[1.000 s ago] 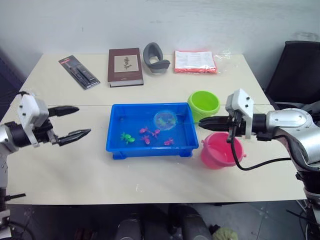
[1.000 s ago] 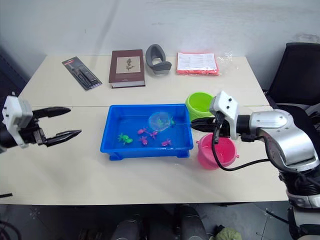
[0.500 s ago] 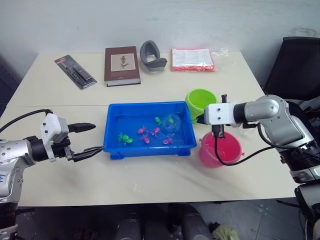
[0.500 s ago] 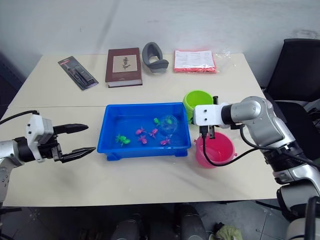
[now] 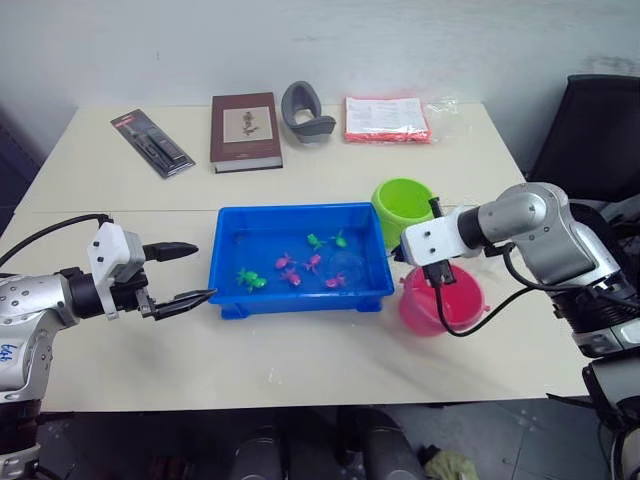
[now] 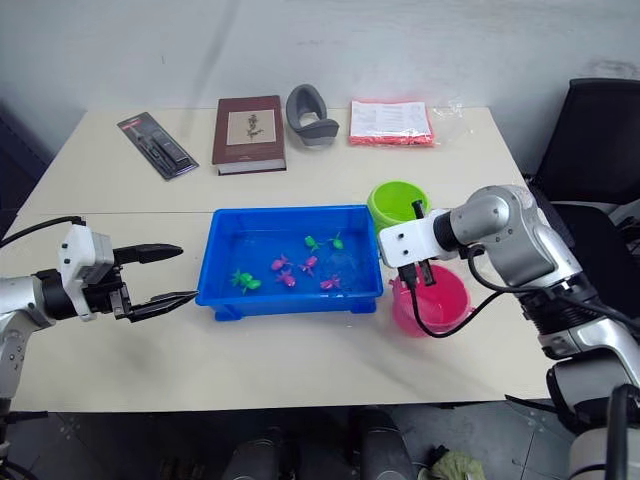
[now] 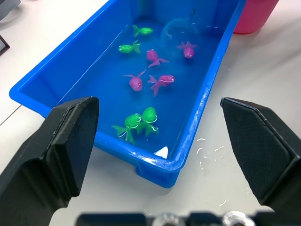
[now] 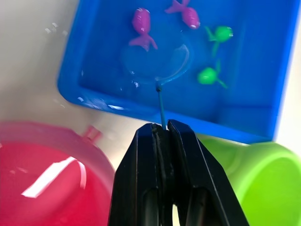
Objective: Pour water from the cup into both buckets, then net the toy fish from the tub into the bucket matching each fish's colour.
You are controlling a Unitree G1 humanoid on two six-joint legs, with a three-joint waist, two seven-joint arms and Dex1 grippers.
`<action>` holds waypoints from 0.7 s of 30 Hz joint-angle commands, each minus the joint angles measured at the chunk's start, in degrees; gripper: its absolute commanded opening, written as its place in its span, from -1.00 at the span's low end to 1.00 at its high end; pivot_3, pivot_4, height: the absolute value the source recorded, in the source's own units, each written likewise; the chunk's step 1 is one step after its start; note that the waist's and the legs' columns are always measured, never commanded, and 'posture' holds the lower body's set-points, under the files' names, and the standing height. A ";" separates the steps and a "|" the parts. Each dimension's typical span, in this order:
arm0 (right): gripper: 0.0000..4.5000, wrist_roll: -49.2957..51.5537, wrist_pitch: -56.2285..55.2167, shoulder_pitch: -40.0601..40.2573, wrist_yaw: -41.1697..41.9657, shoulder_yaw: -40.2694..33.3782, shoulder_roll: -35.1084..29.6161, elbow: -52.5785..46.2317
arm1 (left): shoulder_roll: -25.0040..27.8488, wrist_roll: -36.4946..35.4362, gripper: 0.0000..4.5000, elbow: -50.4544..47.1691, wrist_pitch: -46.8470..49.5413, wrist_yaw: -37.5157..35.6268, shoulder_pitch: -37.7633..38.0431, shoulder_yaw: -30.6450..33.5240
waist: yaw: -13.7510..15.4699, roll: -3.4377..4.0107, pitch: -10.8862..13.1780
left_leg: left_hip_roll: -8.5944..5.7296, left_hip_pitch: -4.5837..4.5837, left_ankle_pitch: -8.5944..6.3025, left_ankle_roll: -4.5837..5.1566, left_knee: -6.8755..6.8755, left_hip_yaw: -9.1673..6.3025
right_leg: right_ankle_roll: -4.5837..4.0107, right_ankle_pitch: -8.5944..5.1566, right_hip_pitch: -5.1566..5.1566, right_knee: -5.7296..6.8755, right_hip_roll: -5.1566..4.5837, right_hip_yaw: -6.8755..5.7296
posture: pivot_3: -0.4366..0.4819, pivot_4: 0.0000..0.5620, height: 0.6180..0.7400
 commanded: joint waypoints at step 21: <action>-1.00 21.69 32.02 2.94 1.63 -13.61 2.66 -4.78 | -0.26 -1.74 0.98 -0.71 -1.21 0.56 -1.19 0.74 | 0.00 0.00 0.00 | 0.00 -0.02 0.00 0.00 0.01 -0.03 | 0.00 0.00 0.00 0.04 0.00 -0.03 | -0.05 -0.47 1.00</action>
